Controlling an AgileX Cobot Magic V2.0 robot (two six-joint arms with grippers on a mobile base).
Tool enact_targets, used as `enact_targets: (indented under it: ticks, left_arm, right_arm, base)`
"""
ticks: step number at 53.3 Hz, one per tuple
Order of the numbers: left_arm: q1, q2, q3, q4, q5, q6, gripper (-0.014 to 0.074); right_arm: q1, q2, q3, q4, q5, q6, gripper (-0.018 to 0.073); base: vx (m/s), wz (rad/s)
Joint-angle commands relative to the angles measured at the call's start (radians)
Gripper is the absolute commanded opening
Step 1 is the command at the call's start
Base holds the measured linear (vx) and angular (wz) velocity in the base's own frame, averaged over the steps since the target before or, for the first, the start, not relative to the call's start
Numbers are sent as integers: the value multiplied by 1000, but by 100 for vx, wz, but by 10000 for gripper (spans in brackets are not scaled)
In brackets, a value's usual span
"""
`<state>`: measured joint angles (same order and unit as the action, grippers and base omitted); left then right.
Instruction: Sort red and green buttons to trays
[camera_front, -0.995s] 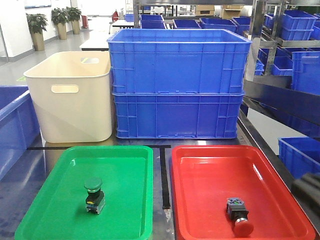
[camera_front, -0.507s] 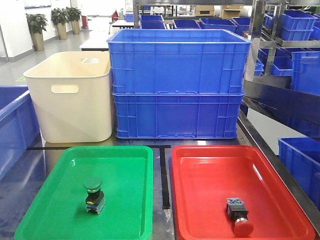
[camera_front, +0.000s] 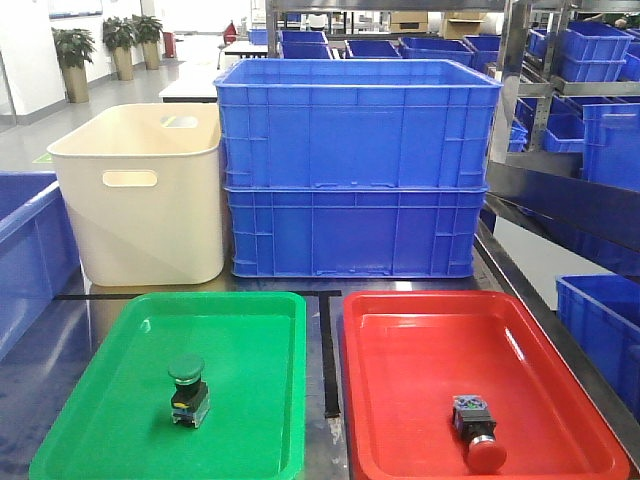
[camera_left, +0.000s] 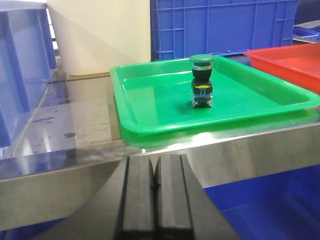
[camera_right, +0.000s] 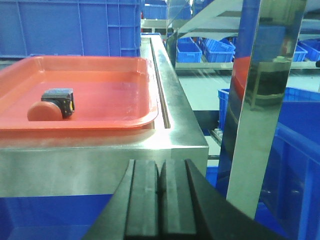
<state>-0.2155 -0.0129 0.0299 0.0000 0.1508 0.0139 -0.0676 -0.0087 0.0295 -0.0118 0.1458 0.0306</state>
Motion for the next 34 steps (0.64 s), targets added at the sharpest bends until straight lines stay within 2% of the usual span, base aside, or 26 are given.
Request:
enact_targets:
  ticks: [1,34]
  left_arm:
    - [0,-3,4,0,-79,-2,-6]
    - [0,-3,4,0,-79,-2,-6]
  right_arm:
    - [-4,-13,7,-8,-75,-2,-10]
    - [-4,-13,7,-6,-75,-13,-10]
  base:
    - [0,0]
    - [0,0]
